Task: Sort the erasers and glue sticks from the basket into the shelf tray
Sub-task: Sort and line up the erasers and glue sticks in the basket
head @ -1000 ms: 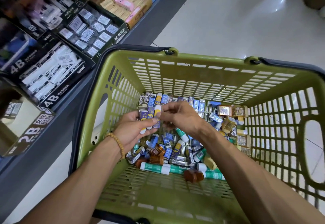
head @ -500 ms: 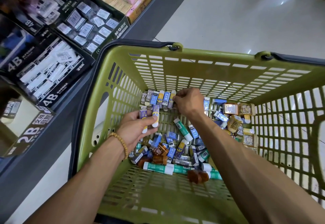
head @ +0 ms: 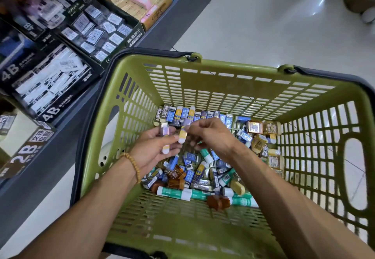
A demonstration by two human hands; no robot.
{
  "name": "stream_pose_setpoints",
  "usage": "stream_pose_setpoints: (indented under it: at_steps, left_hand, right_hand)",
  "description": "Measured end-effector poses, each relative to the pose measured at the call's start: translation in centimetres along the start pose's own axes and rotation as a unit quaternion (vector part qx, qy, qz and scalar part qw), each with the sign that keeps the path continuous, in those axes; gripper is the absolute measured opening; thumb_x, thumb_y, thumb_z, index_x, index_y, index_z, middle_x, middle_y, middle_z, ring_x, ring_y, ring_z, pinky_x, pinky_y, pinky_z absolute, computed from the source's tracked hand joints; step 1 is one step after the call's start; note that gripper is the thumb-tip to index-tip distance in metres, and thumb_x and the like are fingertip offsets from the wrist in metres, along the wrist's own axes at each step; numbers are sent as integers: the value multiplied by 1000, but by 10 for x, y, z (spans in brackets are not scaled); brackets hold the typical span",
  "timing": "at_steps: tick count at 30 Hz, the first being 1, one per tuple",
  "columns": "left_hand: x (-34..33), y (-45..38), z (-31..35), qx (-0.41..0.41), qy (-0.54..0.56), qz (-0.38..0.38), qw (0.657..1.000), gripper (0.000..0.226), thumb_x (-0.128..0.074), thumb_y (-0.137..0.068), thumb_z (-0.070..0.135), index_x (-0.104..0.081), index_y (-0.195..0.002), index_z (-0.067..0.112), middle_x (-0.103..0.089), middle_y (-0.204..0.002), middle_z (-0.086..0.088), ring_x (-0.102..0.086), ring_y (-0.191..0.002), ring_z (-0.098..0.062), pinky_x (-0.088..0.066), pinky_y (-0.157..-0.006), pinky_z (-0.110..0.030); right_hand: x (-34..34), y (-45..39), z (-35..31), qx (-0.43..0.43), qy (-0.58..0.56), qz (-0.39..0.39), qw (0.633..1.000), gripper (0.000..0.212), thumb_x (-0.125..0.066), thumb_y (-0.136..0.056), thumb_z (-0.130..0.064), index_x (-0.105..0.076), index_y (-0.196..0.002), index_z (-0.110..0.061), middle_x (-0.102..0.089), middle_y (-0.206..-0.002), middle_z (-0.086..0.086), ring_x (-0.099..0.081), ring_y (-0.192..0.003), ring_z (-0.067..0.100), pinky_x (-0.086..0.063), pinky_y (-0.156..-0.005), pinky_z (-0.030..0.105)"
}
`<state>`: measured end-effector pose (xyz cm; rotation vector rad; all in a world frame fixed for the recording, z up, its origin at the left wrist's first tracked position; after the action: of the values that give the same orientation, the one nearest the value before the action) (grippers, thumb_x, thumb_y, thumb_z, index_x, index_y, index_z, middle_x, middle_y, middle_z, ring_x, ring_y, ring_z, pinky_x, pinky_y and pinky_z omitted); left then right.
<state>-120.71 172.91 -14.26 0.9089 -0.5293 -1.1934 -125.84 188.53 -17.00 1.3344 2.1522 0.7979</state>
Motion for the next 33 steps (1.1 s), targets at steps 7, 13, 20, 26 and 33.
stream_pose_setpoints:
  at_steps: [7,13,20,26,33]
  left_hand:
    - [1,-1,3,10,45,-41,998,9,-50,-92,-6,-48,-97,2,-61,-109,-26,-69,-87,-29,-60,-71,-34]
    - [-1,-1,0,-6,0,-19,1000,18,-55,-90,-6,-59,-93,12,-71,-105,-16,-68,-97,-28,-54,-89,-40]
    - [0,0,0,-20,-48,-6,999,15,-58,-90,-1,-62,-98,11,-73,-104,-11,-61,-90,-20,-50,-77,-28]
    - [-6,2,0,-27,-48,-33,998,20,-54,-92,-6,-63,-108,1,-72,-97,-11,-69,-92,-23,-58,-81,-32]
    - [-8,0,0,5,-46,-13,999,32,-61,-89,5,-55,-120,5,-69,-104,-8,-67,-92,-21,-56,-79,-32]
  right_hand:
    - [29,-34,11,-6,124,206,971,29,-67,-94,-22,-72,-77,0,-73,-69,10,-61,-57,16,-53,-57,34]
    - [20,-55,7,30,192,234,953,19,-72,-89,-16,-72,-74,-4,-72,-70,10,-72,-70,25,-61,-68,38]
    - [11,-20,-6,102,135,147,974,21,-66,-92,-20,-74,-74,-11,-73,-74,-3,-61,-58,2,-48,-57,26]
    - [-5,2,-3,56,34,-17,998,8,-75,-88,-12,-72,-85,-5,-66,-60,-2,-56,-49,8,-45,-48,20]
    - [32,-12,5,30,29,172,984,18,-70,-93,-17,-69,-83,-2,-72,-76,14,-68,-64,27,-59,-64,38]
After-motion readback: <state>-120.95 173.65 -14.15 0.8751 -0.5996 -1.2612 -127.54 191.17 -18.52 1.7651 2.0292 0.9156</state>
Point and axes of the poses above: each hand's wrist, its own y-axis away from the middle knuckle, its own x-axis out of the back of the hand, z = x × y, the point moved 2 cm from there along -y, towards the middle knuckle
